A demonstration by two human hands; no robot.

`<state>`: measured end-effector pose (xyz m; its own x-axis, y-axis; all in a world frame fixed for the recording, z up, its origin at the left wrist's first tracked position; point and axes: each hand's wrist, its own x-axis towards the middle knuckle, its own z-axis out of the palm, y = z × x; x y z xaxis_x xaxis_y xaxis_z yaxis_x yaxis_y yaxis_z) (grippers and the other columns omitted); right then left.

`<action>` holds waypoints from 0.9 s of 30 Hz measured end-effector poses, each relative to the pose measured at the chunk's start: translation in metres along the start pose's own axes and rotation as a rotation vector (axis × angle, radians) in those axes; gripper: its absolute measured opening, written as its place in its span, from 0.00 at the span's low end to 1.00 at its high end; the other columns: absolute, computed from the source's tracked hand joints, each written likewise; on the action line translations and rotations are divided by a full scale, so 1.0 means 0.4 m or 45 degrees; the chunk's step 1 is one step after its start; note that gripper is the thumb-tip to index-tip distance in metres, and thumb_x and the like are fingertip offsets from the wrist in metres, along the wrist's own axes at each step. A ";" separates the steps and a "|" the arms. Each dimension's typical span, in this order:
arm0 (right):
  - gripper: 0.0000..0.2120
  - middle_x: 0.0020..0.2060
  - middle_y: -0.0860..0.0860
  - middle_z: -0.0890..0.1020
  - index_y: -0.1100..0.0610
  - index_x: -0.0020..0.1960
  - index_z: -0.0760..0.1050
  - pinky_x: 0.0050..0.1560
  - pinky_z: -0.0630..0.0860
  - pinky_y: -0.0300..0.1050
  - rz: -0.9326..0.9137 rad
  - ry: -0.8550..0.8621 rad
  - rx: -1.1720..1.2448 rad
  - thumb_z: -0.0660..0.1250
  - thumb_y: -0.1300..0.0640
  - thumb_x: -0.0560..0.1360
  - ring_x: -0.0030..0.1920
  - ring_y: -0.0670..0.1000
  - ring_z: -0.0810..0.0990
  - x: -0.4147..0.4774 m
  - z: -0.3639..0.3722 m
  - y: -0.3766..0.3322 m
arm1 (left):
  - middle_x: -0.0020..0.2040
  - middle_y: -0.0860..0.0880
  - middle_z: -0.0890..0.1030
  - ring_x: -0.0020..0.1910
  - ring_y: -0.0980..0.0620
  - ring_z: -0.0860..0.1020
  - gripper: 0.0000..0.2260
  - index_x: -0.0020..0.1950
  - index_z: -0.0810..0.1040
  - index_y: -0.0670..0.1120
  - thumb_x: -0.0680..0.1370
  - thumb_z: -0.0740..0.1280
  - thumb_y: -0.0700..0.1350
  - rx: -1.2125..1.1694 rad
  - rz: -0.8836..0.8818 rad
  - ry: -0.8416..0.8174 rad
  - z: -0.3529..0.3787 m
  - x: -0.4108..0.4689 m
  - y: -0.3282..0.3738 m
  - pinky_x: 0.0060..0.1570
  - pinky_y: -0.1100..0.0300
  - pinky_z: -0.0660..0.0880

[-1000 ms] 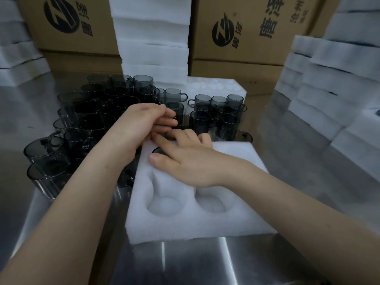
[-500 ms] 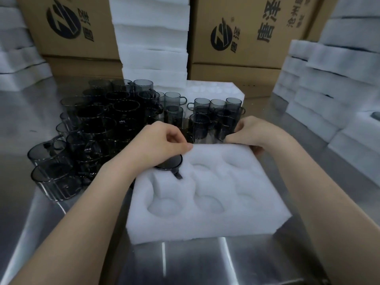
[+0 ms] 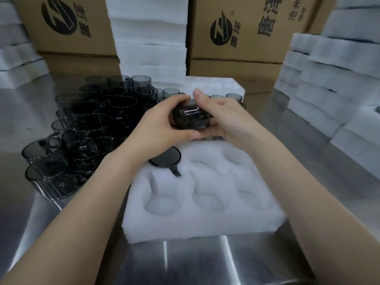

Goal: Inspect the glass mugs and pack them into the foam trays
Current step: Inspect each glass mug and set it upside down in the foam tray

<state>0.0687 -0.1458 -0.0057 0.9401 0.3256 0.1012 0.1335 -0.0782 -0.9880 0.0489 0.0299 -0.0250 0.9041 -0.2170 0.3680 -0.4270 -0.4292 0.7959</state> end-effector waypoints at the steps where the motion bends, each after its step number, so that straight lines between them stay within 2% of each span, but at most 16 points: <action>1: 0.18 0.44 0.55 0.86 0.61 0.53 0.82 0.42 0.81 0.44 -0.004 -0.052 0.047 0.66 0.47 0.77 0.43 0.51 0.85 -0.002 0.000 0.012 | 0.60 0.55 0.79 0.59 0.56 0.78 0.32 0.68 0.74 0.52 0.66 0.80 0.43 0.048 0.002 0.007 0.003 0.003 -0.001 0.63 0.53 0.74; 3: 0.16 0.46 0.53 0.85 0.60 0.56 0.79 0.44 0.81 0.44 -0.039 -0.165 0.153 0.67 0.52 0.74 0.44 0.50 0.84 -0.008 -0.011 0.030 | 0.61 0.54 0.79 0.61 0.56 0.77 0.33 0.68 0.74 0.51 0.65 0.80 0.43 0.101 0.007 0.024 0.004 0.008 -0.003 0.65 0.54 0.72; 5: 0.19 0.52 0.55 0.83 0.59 0.61 0.77 0.47 0.82 0.47 -0.088 -0.237 0.211 0.70 0.56 0.71 0.49 0.53 0.83 -0.009 -0.022 0.036 | 0.60 0.53 0.80 0.61 0.56 0.77 0.33 0.68 0.75 0.51 0.65 0.81 0.42 0.022 0.007 0.044 0.000 0.012 -0.004 0.66 0.54 0.72; 6: 0.19 0.53 0.55 0.83 0.58 0.61 0.78 0.45 0.82 0.46 -0.110 -0.229 0.204 0.72 0.56 0.71 0.48 0.54 0.83 -0.009 -0.023 0.037 | 0.60 0.53 0.80 0.60 0.56 0.78 0.33 0.68 0.75 0.51 0.65 0.81 0.41 -0.023 0.010 0.049 -0.001 0.013 -0.003 0.65 0.53 0.72; 9: 0.12 0.45 0.52 0.84 0.54 0.51 0.81 0.33 0.80 0.42 -0.140 -0.064 0.097 0.74 0.53 0.69 0.38 0.53 0.83 -0.009 -0.015 0.038 | 0.57 0.53 0.82 0.58 0.56 0.79 0.32 0.65 0.77 0.51 0.63 0.81 0.39 -0.076 0.049 0.039 0.003 0.014 0.001 0.64 0.52 0.74; 11: 0.13 0.39 0.50 0.83 0.54 0.46 0.81 0.27 0.77 0.41 -0.149 0.053 0.030 0.76 0.48 0.67 0.34 0.51 0.81 -0.010 -0.008 0.039 | 0.56 0.54 0.83 0.57 0.57 0.80 0.31 0.63 0.78 0.53 0.62 0.81 0.38 -0.083 0.072 0.032 0.008 0.011 0.001 0.63 0.52 0.74; 13: 0.17 0.37 0.50 0.82 0.56 0.46 0.81 0.25 0.75 0.40 -0.134 0.124 0.003 0.74 0.43 0.67 0.31 0.51 0.80 -0.009 -0.005 0.037 | 0.55 0.54 0.83 0.57 0.56 0.80 0.31 0.63 0.78 0.53 0.62 0.81 0.37 -0.116 0.101 0.008 0.010 0.009 -0.001 0.64 0.53 0.74; 15: 0.20 0.37 0.52 0.83 0.60 0.49 0.81 0.24 0.73 0.40 -0.095 0.156 0.020 0.71 0.42 0.72 0.30 0.53 0.81 -0.007 -0.004 0.035 | 0.56 0.53 0.83 0.57 0.56 0.80 0.32 0.64 0.78 0.52 0.62 0.81 0.36 -0.182 0.112 -0.011 0.007 0.007 -0.005 0.63 0.55 0.74; 18: 0.18 0.38 0.54 0.84 0.58 0.52 0.81 0.25 0.73 0.40 -0.017 0.129 0.101 0.66 0.44 0.78 0.31 0.54 0.82 -0.004 -0.010 0.030 | 0.57 0.52 0.83 0.57 0.57 0.81 0.34 0.65 0.77 0.49 0.60 0.80 0.38 -0.287 0.111 -0.015 0.003 0.003 -0.010 0.61 0.60 0.75; 22: 0.15 0.40 0.55 0.85 0.59 0.57 0.78 0.29 0.77 0.37 0.012 -0.065 0.268 0.59 0.50 0.82 0.34 0.54 0.85 -0.008 -0.021 0.027 | 0.56 0.53 0.83 0.56 0.58 0.81 0.29 0.63 0.77 0.49 0.62 0.77 0.40 -0.420 0.089 -0.016 0.000 -0.002 -0.008 0.54 0.66 0.76; 24: 0.12 0.43 0.54 0.85 0.58 0.58 0.77 0.34 0.79 0.37 0.006 -0.163 0.390 0.57 0.55 0.82 0.37 0.53 0.85 -0.012 -0.027 0.028 | 0.58 0.49 0.82 0.57 0.56 0.81 0.29 0.65 0.76 0.45 0.64 0.75 0.42 -0.451 0.074 -0.003 -0.001 -0.001 -0.007 0.55 0.63 0.76; 27: 0.14 0.47 0.54 0.85 0.57 0.61 0.75 0.42 0.80 0.37 -0.038 -0.291 0.541 0.62 0.59 0.76 0.42 0.52 0.86 -0.016 -0.030 0.030 | 0.60 0.44 0.81 0.60 0.48 0.80 0.28 0.67 0.73 0.40 0.68 0.72 0.43 -0.516 0.041 -0.007 -0.004 -0.001 -0.007 0.60 0.51 0.77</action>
<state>0.0679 -0.1603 -0.0167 0.8383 0.5245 0.1488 -0.0258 0.3109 -0.9501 0.0497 0.0327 -0.0267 0.8899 -0.2298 0.3940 -0.4136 -0.0423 0.9095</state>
